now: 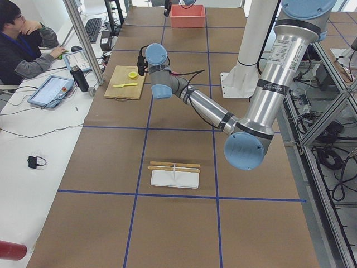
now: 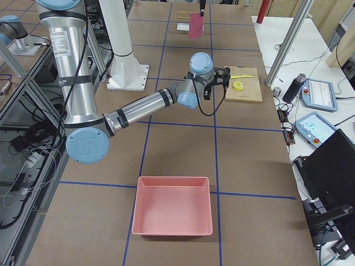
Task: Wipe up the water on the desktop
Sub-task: 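Extend the left gripper with the cloth while the right gripper approaches the cloth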
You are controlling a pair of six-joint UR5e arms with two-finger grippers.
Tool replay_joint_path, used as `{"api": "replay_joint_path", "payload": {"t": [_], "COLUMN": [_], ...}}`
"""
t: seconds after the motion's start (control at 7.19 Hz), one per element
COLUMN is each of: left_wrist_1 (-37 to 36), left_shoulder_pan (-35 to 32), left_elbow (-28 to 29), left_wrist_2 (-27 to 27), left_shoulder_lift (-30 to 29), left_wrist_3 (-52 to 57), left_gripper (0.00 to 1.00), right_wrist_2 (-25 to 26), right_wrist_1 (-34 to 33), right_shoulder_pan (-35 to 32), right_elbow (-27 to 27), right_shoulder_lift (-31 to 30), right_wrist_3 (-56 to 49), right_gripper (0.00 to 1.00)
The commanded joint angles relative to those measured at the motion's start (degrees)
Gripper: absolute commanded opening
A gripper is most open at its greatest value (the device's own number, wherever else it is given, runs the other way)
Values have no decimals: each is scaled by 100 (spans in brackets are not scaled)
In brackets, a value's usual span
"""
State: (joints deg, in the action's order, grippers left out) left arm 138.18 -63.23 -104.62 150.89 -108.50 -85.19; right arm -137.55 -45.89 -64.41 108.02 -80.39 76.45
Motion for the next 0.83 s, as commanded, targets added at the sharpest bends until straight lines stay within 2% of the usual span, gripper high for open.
{"api": "replay_joint_path", "payload": {"t": [0.0,0.28,0.42,0.7], "left_wrist_1": [157,366,742,1516], "left_shoulder_pan": [291,941,1300,1926], "left_elbow": [-41,-59,37,179], "left_wrist_2": [-302,-1067,-1392,-2454], "left_shoulder_lift": [-224,-391,-470,-523], "left_wrist_3": [-506,-882,-1198,-1411], "left_gripper": [0,0,0,0], "right_wrist_2": [1032,1799,2037,2774], "right_wrist_1": [431,431,449,449], "right_shoulder_pan": [917,1578,1807,2333], "right_elbow": [148,639,798,914], "right_shoulder_lift": [557,586,586,777], "right_wrist_3": [1167,1179,1197,1372], "right_gripper": [100,100,100,100]}}
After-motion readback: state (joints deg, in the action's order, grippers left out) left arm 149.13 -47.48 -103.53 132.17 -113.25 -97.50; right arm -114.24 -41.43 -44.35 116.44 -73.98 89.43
